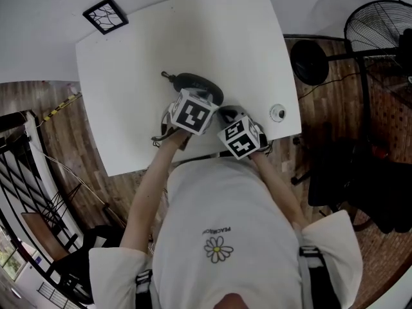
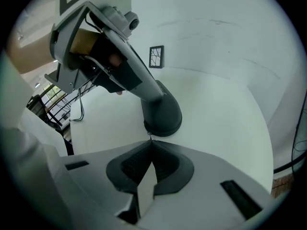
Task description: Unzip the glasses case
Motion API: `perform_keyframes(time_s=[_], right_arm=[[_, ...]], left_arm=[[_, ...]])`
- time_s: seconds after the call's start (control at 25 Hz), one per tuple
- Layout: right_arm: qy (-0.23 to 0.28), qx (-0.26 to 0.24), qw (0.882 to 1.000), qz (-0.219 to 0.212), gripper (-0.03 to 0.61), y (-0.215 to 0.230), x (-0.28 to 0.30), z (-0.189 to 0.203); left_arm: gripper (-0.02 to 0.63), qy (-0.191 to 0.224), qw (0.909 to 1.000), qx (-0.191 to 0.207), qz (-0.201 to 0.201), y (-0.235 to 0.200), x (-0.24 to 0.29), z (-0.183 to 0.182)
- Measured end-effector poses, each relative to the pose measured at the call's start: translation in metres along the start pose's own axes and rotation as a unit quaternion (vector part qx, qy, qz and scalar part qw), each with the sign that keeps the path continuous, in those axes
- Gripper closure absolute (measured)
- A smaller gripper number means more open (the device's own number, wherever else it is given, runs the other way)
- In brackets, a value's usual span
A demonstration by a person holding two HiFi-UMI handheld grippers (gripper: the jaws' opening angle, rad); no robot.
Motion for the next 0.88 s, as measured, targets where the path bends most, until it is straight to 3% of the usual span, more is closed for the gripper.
perform_keyframes(time_s=[0.16,0.32,0.52,0.68,0.88], right_arm=[[-0.007,0.005,0.999,0.033,0.572,0.024,-0.005,0.005],[-0.008,-0.065,0.997,0.045,0.572,0.044,0.001,-0.003],[-0.004,-0.143,0.990,0.014,0.572,0.062,0.013,-0.022],[-0.008,-0.240,0.970,-0.048,0.572,0.068,0.022,-0.035],[-0.005,-0.353,0.927,-0.127,0.572,0.072,0.038,-0.063]], left_arm=[[0.600,-0.003,1.0000,0.006,-0.005,0.000,0.000,-0.001],[0.600,-0.014,0.9998,0.014,-0.007,0.000,0.001,-0.002],[0.600,-0.016,0.9998,0.009,-0.009,0.001,0.001,-0.004],[0.600,-0.017,0.9998,-0.002,-0.011,-0.001,0.002,-0.004],[0.600,-0.021,0.9995,-0.021,-0.002,-0.002,0.003,-0.005]])
Point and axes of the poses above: the fingertips, and each gripper's own axes: x forward along the fingers, y to its right, z out of its underside, the point moved 3 cm from there along -x, backward along the fingers
